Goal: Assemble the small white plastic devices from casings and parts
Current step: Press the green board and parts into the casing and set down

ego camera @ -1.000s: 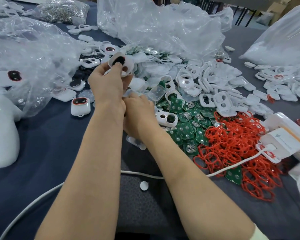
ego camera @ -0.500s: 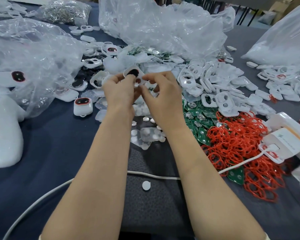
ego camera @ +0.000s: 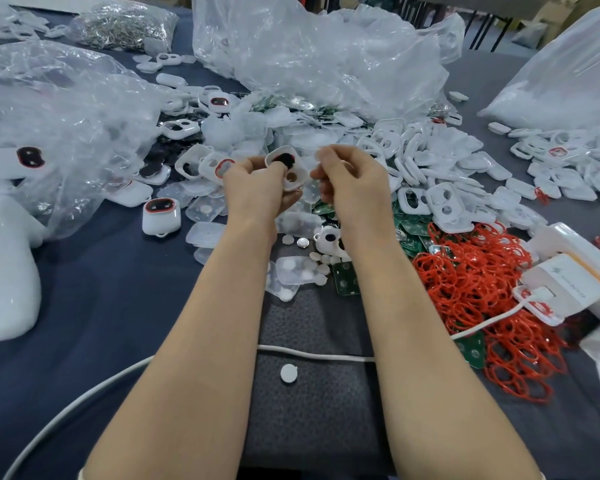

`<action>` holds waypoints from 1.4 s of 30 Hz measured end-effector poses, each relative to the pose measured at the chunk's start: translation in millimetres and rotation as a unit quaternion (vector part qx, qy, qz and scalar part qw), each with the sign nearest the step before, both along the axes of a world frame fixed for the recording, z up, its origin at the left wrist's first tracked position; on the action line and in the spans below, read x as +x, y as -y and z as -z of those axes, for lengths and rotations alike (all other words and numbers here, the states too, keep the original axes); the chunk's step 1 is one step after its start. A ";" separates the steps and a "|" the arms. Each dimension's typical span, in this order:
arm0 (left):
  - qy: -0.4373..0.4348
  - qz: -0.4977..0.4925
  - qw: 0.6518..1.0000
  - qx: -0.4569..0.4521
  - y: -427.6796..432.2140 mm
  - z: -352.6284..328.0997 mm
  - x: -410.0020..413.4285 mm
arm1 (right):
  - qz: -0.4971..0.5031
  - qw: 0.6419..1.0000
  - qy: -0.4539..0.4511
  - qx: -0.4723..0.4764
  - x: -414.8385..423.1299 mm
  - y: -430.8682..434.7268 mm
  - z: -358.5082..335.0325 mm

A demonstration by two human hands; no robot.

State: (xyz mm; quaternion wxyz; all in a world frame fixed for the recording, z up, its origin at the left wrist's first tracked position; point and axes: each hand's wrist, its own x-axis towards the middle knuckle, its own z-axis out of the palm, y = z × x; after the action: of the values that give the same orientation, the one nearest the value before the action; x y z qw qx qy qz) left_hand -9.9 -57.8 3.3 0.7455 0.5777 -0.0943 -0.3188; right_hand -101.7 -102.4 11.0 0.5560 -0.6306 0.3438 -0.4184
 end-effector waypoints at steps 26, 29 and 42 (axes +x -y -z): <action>0.136 0.008 0.991 -0.003 5.6 6.1 -5.2 | 0.006 0.999 0.028 0.040 -8.9 14.1 1.5; 0.134 0.007 0.991 -0.003 6.5 7.4 -5.4 | 0.013 0.999 0.025 0.035 -8.9 13.6 1.9; 0.107 0.030 0.993 -0.052 8.1 5.2 -11.6 | 0.070 0.975 -0.133 -0.166 1.4 6.8 9.4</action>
State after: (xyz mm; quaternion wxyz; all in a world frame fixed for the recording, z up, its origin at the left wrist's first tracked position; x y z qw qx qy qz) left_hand -21.5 -65.9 -1.9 0.7502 0.5662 -0.2067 -0.2719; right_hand -100.4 -109.2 1.6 0.3623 -0.7387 0.3835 -0.4196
